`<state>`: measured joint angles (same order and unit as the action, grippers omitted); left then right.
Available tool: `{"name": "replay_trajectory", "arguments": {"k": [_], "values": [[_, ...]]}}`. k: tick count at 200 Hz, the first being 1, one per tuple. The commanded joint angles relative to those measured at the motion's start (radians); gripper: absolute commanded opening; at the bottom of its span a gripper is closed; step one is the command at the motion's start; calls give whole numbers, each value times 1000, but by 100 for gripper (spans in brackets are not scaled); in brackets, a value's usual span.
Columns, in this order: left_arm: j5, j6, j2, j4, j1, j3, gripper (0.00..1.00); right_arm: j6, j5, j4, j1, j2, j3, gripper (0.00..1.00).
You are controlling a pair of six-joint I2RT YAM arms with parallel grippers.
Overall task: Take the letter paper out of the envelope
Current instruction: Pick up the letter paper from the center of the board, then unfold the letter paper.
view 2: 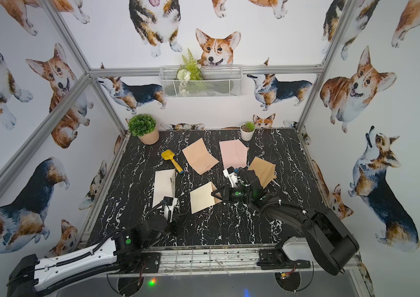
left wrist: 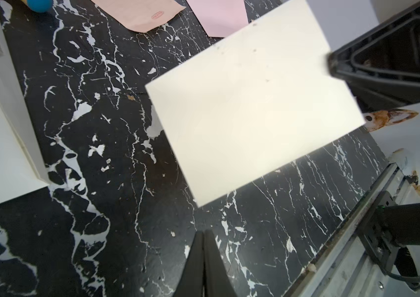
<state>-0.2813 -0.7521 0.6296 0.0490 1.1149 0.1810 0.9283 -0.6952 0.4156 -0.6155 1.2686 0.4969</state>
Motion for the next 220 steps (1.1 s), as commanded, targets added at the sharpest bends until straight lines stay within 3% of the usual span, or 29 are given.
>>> {"name": "replay_trajectory", "arguments": {"k": [1, 20, 54, 91, 98, 107, 115, 161, 195, 220], "values": [[-9, 16, 44, -46, 1, 16, 7, 113, -22, 2, 44, -52, -46, 0], [6, 22, 100, -96, 0, 21, 7, 80, -28, -29, 45, -118, -39, 0], [30, 22, 212, -199, 2, 25, 7, -108, 77, -333, 46, -271, 42, 0], [24, 37, 303, -284, 1, 44, 7, -89, 62, -343, 46, -307, 45, 0], [11, 44, 309, -286, 2, 52, 13, -88, 56, -347, 44, -305, 41, 0], [-13, 57, 309, -278, 2, 64, 33, -87, 55, -350, 45, -307, 31, 0], [-33, 79, 305, -272, 4, 72, 41, -85, 60, -348, 46, -310, 20, 0], [-69, 293, 325, -189, 30, 158, 43, -86, 88, -363, 46, -318, 1, 0], [-215, 455, 444, -85, 184, 288, 49, -108, 118, -443, 54, -278, 71, 0], [-333, 503, 542, -66, 278, 360, 54, -127, 134, -480, 59, -256, 116, 0]]}}
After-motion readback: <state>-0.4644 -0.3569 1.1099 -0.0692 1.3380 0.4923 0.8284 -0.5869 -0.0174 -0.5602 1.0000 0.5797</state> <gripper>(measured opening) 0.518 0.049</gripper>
